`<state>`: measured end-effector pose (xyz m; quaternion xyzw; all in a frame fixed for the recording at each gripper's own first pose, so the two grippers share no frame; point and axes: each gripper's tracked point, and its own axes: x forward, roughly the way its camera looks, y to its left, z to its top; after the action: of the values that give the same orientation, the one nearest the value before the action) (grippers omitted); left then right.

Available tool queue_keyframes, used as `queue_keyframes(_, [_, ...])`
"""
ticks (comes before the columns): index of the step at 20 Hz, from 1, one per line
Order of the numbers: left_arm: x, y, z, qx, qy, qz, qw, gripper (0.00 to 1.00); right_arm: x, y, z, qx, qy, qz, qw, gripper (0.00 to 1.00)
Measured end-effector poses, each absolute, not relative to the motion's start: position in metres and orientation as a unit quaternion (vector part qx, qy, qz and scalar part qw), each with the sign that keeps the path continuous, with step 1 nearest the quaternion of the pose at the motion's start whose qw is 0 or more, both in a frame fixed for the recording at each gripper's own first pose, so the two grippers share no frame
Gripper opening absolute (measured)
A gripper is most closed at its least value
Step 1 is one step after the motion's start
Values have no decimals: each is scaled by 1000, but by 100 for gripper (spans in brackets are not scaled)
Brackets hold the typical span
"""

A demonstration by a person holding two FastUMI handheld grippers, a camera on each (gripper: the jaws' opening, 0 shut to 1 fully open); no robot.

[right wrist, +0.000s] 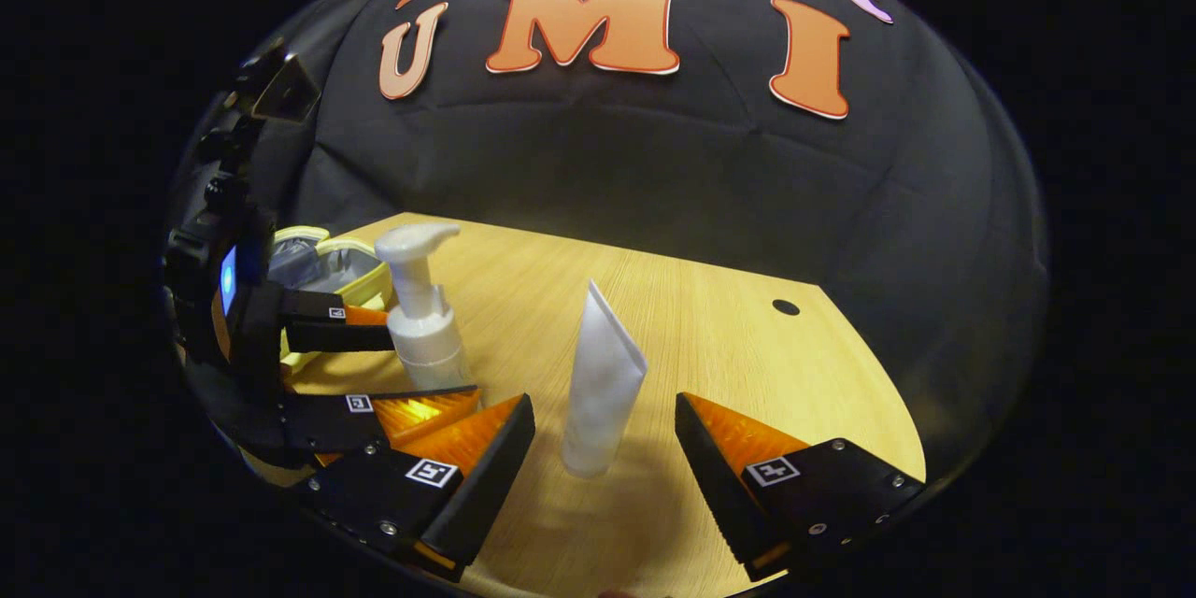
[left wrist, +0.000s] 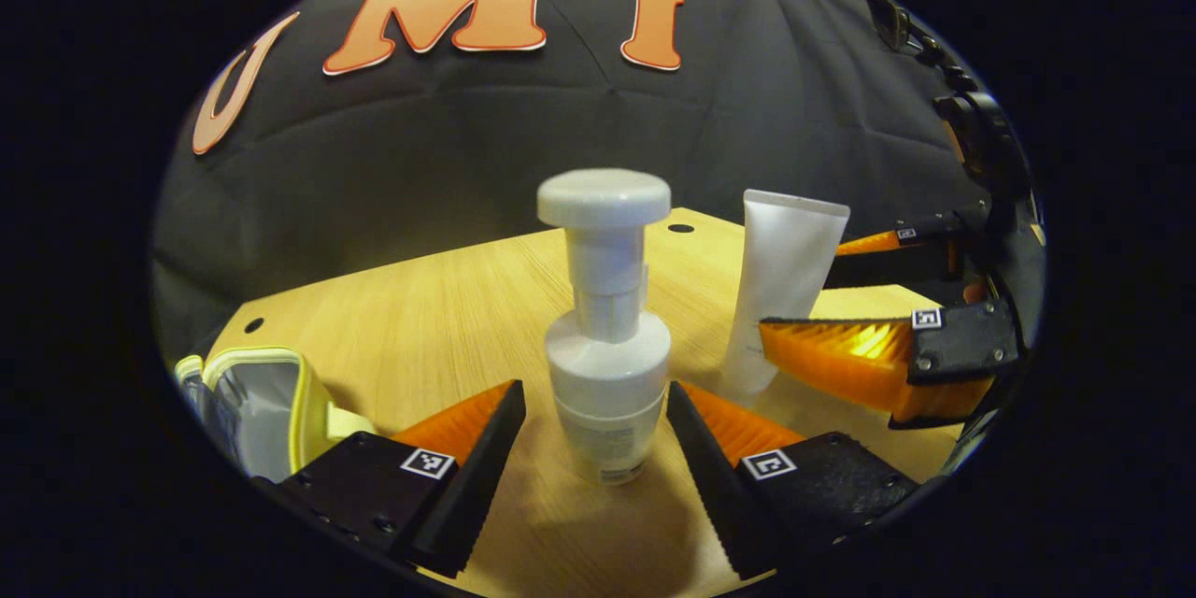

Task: First open the suitcase, pack the skin care products into it, and then close the suitcase.

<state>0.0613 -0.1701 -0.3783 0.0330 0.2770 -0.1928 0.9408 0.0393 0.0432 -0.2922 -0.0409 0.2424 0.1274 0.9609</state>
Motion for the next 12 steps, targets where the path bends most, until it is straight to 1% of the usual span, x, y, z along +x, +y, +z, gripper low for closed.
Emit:
queue_keyframes(1, [63, -173, -380, 31, 281, -196, 939, 93, 40, 44, -298, -39, 248, 129, 959, 96])
queue_keyframes(2, [64, -176, -383, 27, 284, -199, 938, 83, 41, 44, -302, -36, 251, 131, 958, 96])
queue_keyframes(4, [68, -176, -393, 27, 291, -197, 936, 72, 42, 44, -311, -32, 258, 135, 956, 96])
queue_keyframes(5, [68, -174, -390, 26, 288, -196, 937, 71, 42, 46, -318, -31, 263, 139, 954, 96])
queue_keyframes(7, [71, -176, -392, 28, 291, -194, 937, 62, 44, 51, -326, -26, 270, 150, 951, 96])
queue_keyframes(8, [70, -173, -392, 23, 298, -186, 936, 61, 46, 53, -328, -25, 270, 154, 950, 96])
queue_keyframes(9, [69, -171, -391, 17, 304, -184, 934, 59, 45, 57, -330, -23, 270, 160, 949, 95])
queue_keyframes(10, [71, -168, -387, 13, 304, -177, 936, 60, 49, 60, -329, -20, 269, 161, 949, 93])
queue_keyframes(11, [71, -164, -380, 11, 302, -171, 938, 60, 53, 62, -332, -16, 269, 166, 949, 82])
queue_keyframes(12, [73, -158, -372, 12, 299, -164, 940, 60, 54, 64, -334, -13, 270, 166, 948, 82])
